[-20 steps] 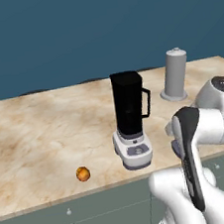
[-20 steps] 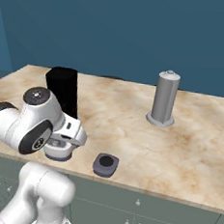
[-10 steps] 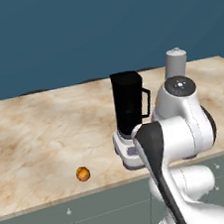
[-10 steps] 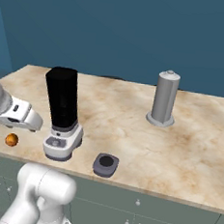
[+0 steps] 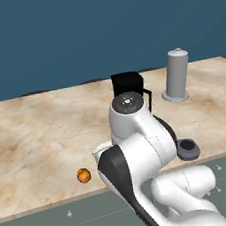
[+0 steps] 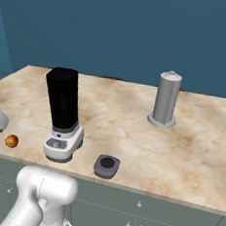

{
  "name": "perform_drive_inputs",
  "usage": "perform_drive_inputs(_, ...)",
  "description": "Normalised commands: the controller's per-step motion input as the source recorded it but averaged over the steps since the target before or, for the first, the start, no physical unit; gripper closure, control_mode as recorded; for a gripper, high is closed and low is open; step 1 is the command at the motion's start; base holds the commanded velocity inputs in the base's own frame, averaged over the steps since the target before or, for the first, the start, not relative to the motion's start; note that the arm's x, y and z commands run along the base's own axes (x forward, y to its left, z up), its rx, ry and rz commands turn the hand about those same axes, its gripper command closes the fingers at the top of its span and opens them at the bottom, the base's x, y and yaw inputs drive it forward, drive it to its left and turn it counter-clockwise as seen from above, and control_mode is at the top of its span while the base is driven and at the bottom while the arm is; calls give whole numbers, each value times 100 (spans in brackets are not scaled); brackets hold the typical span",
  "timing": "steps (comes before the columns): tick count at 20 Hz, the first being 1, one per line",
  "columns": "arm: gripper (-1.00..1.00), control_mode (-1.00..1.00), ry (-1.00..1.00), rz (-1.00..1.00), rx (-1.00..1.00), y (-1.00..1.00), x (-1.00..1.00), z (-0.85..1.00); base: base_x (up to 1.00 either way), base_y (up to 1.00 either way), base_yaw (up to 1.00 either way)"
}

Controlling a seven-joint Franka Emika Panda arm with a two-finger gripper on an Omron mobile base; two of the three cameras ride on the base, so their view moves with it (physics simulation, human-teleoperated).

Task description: Open the blender lid, put the peach in the blender, close the lid, and start the blender.

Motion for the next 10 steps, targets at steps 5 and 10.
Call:
perform_drive_inputs(5,-100,-100,15,9,0,76,38,-42,0,0,0)
perform_drive_inputs(10,-100,-100,10,9,0,49,69,-44,0,0,0)
